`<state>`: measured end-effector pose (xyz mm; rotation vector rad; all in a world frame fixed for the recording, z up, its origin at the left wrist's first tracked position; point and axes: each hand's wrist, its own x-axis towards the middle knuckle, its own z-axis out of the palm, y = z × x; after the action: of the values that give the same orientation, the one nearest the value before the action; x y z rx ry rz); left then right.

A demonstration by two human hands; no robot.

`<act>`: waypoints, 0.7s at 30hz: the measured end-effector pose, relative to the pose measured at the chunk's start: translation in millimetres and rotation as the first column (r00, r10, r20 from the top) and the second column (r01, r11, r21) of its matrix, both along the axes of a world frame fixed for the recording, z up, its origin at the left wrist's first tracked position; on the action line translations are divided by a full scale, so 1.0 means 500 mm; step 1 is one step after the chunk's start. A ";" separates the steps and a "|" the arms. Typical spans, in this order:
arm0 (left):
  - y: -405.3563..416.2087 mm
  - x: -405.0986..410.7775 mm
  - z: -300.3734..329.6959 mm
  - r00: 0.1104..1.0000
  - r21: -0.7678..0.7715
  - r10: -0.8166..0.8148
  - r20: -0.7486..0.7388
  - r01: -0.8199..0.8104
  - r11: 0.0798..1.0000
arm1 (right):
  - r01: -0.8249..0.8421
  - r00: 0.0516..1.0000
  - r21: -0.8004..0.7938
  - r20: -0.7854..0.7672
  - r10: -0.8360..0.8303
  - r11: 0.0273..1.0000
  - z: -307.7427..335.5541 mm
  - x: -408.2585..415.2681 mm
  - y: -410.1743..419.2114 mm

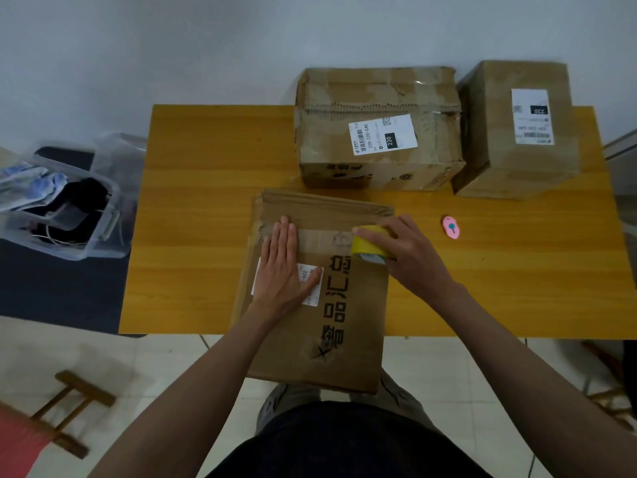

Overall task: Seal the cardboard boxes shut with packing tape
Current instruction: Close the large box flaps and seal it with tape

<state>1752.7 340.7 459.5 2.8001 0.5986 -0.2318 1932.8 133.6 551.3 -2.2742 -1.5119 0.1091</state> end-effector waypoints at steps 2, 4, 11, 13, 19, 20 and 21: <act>0.000 0.000 0.000 1.000 -0.003 0.000 0.002 0.000 1.000 | -0.027 0.999 -0.013 0.037 0.027 1.000 0.005 0.012 -0.003; 0.000 -0.001 0.001 1.000 0.000 0.001 0.009 -0.001 1.000 | -0.035 0.999 -0.044 0.036 0.037 0.998 0.007 0.018 -0.009; -0.005 0.001 0.003 1.000 0.006 -0.014 0.002 0.014 1.000 | -0.001 1.000 -0.152 -0.011 -0.001 0.988 0.025 0.025 -0.014; -0.005 0.002 0.003 1.000 0.004 -0.016 -0.003 0.016 1.000 | 0.114 0.991 -0.122 -0.052 -0.121 0.986 0.018 0.031 -0.017; -0.053 0.026 0.027 0.999 -0.084 0.002 0.038 0.001 0.997 | 0.305 0.859 -0.019 -0.425 -0.284 0.952 -0.017 0.007 -0.063; -0.071 0.034 0.031 0.999 -0.101 -0.024 0.040 0.028 0.995 | 0.301 0.857 -0.014 -0.434 -0.277 0.953 -0.025 0.002 -0.068; -0.092 0.042 0.034 0.997 -0.124 -0.054 0.047 0.059 0.991 | 0.310 0.849 -0.015 -0.445 -0.283 0.951 -0.033 -0.002 -0.073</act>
<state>1773.8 294.5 476.6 2.6962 0.4781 -0.2117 1931.9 97.1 534.9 -2.2095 -0.9077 0.4557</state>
